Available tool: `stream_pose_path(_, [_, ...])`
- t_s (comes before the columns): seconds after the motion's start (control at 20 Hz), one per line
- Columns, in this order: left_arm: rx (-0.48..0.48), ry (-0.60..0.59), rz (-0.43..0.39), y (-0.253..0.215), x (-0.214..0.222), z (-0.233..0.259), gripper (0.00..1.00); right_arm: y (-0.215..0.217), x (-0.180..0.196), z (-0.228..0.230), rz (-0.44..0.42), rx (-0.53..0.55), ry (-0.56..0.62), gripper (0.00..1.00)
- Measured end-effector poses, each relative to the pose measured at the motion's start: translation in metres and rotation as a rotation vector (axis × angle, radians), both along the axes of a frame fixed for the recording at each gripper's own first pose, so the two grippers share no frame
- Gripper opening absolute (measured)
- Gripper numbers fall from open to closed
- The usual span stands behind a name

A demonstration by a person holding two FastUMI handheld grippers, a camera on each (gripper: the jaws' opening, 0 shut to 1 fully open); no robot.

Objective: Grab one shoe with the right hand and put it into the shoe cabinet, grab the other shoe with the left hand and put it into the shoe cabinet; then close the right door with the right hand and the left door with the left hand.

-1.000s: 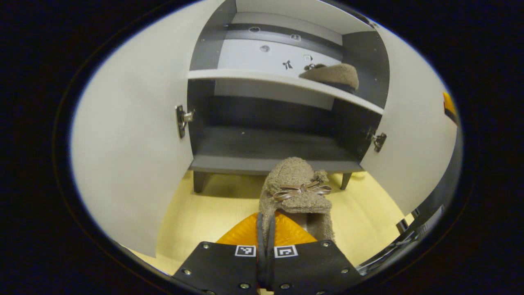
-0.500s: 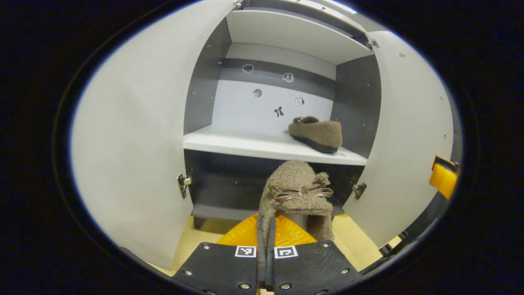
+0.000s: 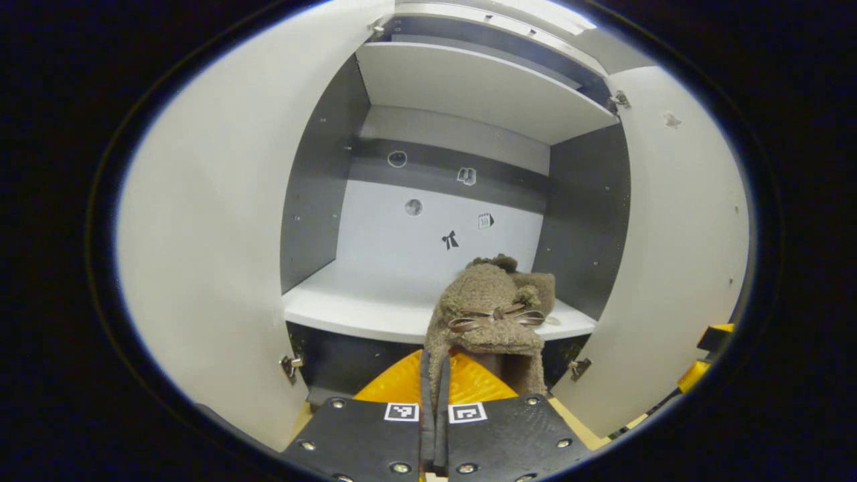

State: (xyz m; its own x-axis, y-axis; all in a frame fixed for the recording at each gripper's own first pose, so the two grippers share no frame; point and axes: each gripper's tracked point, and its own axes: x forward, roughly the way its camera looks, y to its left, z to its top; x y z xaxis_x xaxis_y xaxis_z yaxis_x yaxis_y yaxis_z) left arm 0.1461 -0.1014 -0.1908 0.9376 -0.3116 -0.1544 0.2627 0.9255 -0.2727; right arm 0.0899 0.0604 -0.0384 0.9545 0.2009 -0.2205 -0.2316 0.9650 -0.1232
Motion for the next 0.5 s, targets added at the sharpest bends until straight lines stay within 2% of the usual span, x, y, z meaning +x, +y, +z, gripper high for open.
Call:
stream_pose_path(0.3, [-0.035,-0.064,0.016,-0.009,0.06,0.036,0.01,-0.006,0.001,-0.001,-0.034,0.003,0.011,0.98])
stream_pose_path(0.5, [-0.025,-0.093,0.042,-0.005,0.094,0.05,0.01,-0.006,0.0,0.001,-0.054,0.021,0.017,0.98])
